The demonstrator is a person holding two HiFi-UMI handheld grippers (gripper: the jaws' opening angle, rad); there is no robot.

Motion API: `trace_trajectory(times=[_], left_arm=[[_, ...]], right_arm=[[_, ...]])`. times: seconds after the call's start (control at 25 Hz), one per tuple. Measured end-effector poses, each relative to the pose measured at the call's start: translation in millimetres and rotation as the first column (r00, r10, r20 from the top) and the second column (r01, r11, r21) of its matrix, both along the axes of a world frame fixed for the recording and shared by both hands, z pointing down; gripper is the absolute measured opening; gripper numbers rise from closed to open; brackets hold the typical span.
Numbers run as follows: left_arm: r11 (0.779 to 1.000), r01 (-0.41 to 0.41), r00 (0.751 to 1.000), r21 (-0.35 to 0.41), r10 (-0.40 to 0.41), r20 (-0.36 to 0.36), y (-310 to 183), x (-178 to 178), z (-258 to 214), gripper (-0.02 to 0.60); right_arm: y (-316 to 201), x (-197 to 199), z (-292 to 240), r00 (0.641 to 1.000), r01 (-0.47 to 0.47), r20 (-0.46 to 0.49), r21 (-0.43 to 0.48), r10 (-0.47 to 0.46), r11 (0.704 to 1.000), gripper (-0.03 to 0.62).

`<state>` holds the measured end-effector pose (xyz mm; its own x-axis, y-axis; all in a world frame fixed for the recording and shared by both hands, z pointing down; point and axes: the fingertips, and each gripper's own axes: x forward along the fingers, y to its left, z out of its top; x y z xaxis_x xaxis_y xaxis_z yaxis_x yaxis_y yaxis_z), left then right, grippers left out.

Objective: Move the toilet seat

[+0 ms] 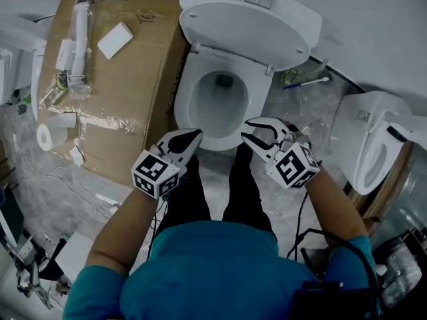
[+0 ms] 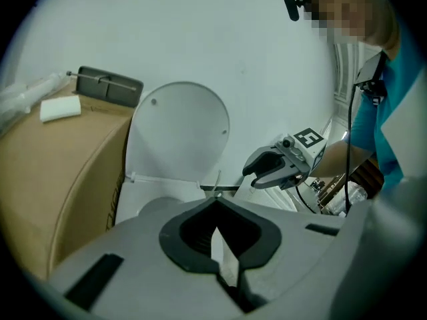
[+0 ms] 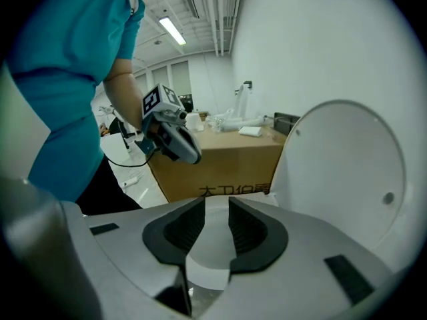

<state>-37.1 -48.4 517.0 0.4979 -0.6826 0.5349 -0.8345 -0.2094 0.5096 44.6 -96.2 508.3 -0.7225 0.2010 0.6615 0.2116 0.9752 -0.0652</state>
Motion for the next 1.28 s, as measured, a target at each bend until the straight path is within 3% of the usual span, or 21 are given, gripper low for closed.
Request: trace_trajectory(times=[0.24,0.6,0.8,1.12,1.28], left_arm=[[0.999,0.004,0.999,-0.054,-0.002,0.032,23,0,69,0.0],[0.995,-0.045,0.997,-0.093,0.05,0.054,43,23,141,0.0],[0.993,-0.072,0.995,-0.096,0.078,0.061,55,40,174,0.0],[0.99,-0.053,0.994,-0.129,0.065,0.089,69,32,199,0.0],[0.989,-0.039,0.992,-0.141,0.056,0.116,74,20,206,0.0]], right_arm=[[53,2,92,0.982,0.176,-0.074,0.008,-0.175,0.984,0.132],[122,23,196,0.907,0.38,-0.202,0.011,-0.37,0.925,0.22],[144,31,247,0.867,0.442,-0.285,0.062,-0.409,0.895,0.249],[166,36,298,0.804,0.541,-0.377,0.148,-0.459,0.828,0.276],[168,35,302,0.797,0.546,-0.385,0.133,-0.465,0.827,0.292]])
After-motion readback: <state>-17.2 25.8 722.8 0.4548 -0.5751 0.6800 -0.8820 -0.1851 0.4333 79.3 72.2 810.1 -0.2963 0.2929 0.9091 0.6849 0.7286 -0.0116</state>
